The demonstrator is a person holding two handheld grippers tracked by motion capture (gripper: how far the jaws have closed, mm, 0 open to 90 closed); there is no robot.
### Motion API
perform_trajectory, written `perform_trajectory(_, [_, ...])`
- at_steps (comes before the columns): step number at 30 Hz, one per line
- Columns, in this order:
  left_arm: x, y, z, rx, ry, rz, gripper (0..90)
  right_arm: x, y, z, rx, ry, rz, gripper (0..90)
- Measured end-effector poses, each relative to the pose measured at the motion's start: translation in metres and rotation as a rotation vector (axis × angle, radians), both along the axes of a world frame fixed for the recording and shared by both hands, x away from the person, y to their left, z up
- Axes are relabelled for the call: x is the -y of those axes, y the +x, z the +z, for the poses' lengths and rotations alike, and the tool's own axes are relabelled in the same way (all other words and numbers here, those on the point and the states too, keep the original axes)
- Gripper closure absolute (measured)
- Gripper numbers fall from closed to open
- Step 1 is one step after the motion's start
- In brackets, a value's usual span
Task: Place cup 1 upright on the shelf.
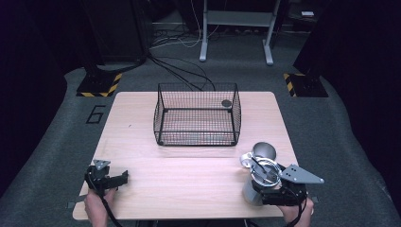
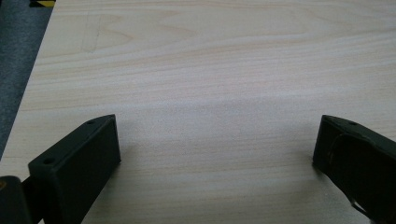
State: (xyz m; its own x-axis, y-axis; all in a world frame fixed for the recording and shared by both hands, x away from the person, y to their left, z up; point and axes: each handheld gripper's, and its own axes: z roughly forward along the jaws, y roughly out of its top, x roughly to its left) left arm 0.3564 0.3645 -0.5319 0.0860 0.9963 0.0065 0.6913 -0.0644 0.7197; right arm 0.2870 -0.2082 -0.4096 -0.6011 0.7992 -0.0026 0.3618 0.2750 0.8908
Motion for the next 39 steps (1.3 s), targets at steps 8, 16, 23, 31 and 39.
perform_trajectory(8, [0.000,0.000,0.000,0.000,-0.003,-0.002,0.4,-0.015,0.005,0.002,0.001,0.001,0.044,3.3])
perform_trajectory(16, [0.000,0.000,0.000,0.001,-0.003,-0.002,0.4,-0.029,0.012,0.004,0.003,-0.003,0.083,3.3])
perform_trajectory(23, [0.000,0.000,0.000,0.000,-0.003,-0.001,0.3,-0.041,0.018,0.005,-0.002,-0.005,0.111,3.3])
perform_trajectory(31, [0.000,0.000,0.000,0.000,-0.003,0.000,0.3,-0.054,0.028,0.007,0.003,-0.005,0.156,3.3])
perform_trajectory(39, [0.000,0.000,0.000,0.000,-0.003,0.000,0.3,-0.065,0.037,0.010,-0.001,0.000,0.176,3.3])
